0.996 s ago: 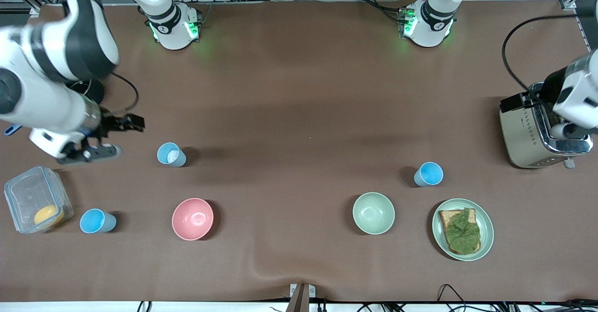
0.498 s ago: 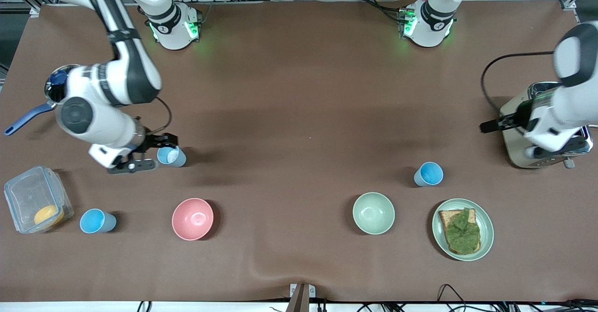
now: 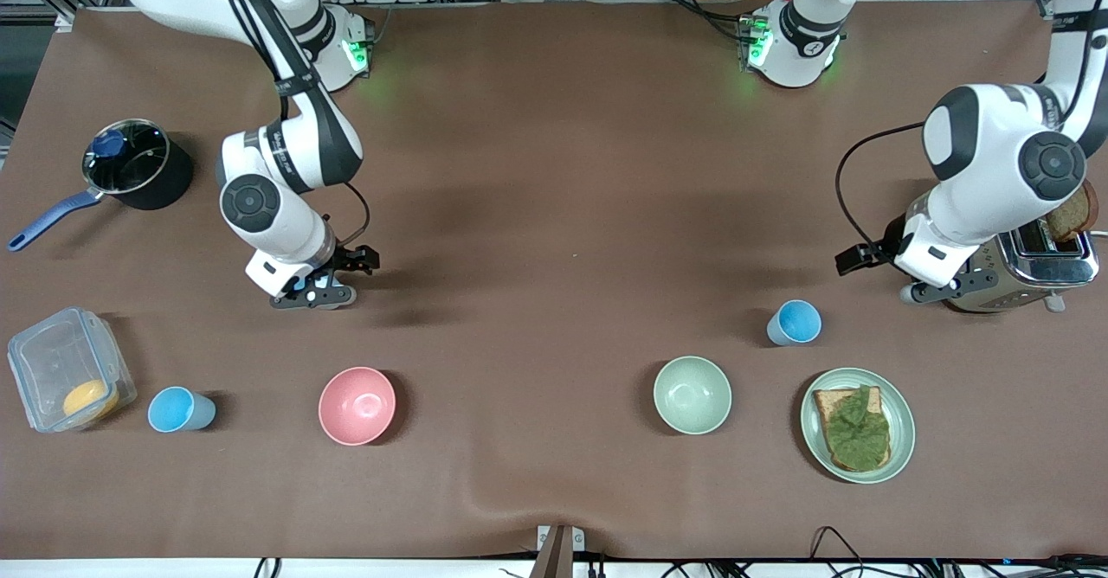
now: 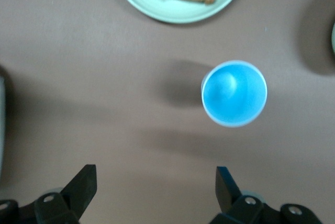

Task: Stack blue cups with both arms
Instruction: 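Grasp the blue cup with the right gripper while the left gripper grasps another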

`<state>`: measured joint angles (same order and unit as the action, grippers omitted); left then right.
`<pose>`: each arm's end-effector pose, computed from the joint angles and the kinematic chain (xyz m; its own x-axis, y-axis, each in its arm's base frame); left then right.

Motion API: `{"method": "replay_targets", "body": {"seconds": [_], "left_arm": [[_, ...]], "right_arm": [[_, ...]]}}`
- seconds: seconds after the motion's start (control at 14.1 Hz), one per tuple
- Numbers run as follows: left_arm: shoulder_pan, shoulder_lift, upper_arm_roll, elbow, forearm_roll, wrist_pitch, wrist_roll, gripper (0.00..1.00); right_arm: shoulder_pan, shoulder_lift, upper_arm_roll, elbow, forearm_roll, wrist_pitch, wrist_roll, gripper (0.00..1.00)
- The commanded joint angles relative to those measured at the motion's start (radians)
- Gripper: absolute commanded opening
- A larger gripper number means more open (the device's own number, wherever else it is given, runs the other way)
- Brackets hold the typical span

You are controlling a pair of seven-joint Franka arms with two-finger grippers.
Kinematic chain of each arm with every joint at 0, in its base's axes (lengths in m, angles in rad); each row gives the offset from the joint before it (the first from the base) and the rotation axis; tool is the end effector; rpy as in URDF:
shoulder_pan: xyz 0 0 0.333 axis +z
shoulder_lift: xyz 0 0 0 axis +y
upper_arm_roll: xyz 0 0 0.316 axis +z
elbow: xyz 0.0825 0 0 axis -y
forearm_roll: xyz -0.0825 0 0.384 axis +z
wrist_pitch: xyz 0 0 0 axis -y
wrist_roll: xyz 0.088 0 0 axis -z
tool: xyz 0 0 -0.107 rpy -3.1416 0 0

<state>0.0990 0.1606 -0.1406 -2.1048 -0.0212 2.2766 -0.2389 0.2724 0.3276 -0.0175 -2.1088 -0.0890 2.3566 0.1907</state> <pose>0.5685 -0.0229 0.3442 0.9774 0.2113 0.0028 0.2110 -0.9766 0.0405 0.5526 0.1428 0.2531 0.9895 0.1271 -0.0684 0.1323 -0.9882 0.0776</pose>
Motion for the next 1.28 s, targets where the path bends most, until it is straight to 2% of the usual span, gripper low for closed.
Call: {"method": "replay_targets", "body": {"seconds": [0.0, 0.21, 0.28, 0.36, 0.5, 0.57, 0.71, 1.21], "left_arm": [[0.018, 0.066, -0.004, 0.006, -0.019, 0.104, -0.011, 1.0], [0.018, 0.132, -0.004, 0.011, -0.019, 0.159, -0.013, 1.0], [0.012, 0.151, -0.004, 0.012, -0.017, 0.161, -0.013, 1.0], [0.004, 0.168, -0.004, 0.02, -0.017, 0.162, -0.014, 1.0], [0.005, 0.201, -0.004, 0.068, -0.017, 0.161, -0.016, 1.0], [0.005, 0.204, -0.004, 0.08, -0.017, 0.161, -0.016, 1.0], [-0.005, 0.214, -0.004, 0.094, -0.017, 0.162, -0.025, 1.0], [-0.053, 0.315, -0.004, 0.184, -0.014, 0.161, -0.097, 1.0]], "right_arm": [[-0.027, 0.045, -0.001, -0.002, -0.046, 0.064, 0.016, 1.0], [-0.038, 0.056, 0.001, -0.002, -0.043, 0.055, 0.03, 1.0], [-0.038, 0.059, 0.001, -0.002, -0.043, 0.046, 0.042, 0.58], [-0.038, 0.065, 0.001, 0.0, -0.043, 0.027, 0.045, 0.27], [-0.029, 0.065, 0.001, 0.01, -0.044, 0.003, 0.038, 0.05], [-0.029, 0.067, 0.001, 0.013, -0.044, -0.005, 0.033, 0.0], [-0.035, 0.062, 0.001, 0.016, -0.044, -0.017, 0.032, 0.0], [0.005, 0.065, 0.007, 0.203, -0.031, -0.251, 0.044, 0.0]]}}
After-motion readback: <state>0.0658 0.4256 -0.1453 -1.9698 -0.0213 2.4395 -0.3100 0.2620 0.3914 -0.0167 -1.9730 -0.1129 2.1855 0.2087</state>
